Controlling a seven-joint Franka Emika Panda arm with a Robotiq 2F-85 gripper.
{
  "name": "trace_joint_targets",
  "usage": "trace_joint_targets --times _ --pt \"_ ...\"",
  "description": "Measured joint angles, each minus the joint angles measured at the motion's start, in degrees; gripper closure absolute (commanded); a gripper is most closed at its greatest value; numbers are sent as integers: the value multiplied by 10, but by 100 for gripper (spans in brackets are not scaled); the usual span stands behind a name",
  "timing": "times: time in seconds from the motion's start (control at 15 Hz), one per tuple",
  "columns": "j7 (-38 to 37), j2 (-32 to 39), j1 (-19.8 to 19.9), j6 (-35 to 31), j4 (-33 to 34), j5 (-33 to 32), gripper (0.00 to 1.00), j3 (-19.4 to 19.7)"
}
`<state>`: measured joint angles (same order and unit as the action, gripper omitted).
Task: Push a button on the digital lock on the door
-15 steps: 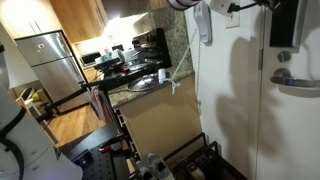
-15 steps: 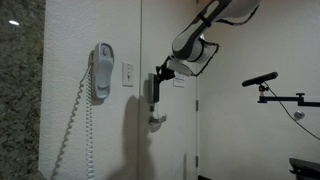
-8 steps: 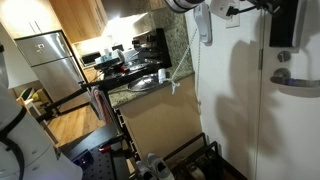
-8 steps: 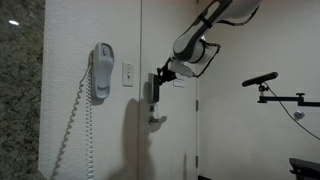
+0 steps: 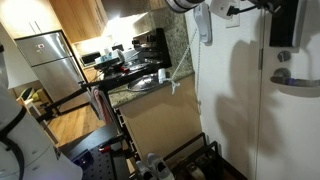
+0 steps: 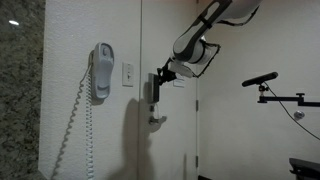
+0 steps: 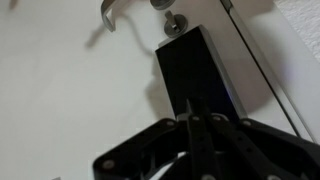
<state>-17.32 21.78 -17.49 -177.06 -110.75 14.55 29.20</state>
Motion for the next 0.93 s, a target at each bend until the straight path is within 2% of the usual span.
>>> trace_joint_targets --times 0.4,0.93 --pt "0 0 -9 0 2 -4 100 16" --pt "0 0 -48 0 8 -18 100 59"
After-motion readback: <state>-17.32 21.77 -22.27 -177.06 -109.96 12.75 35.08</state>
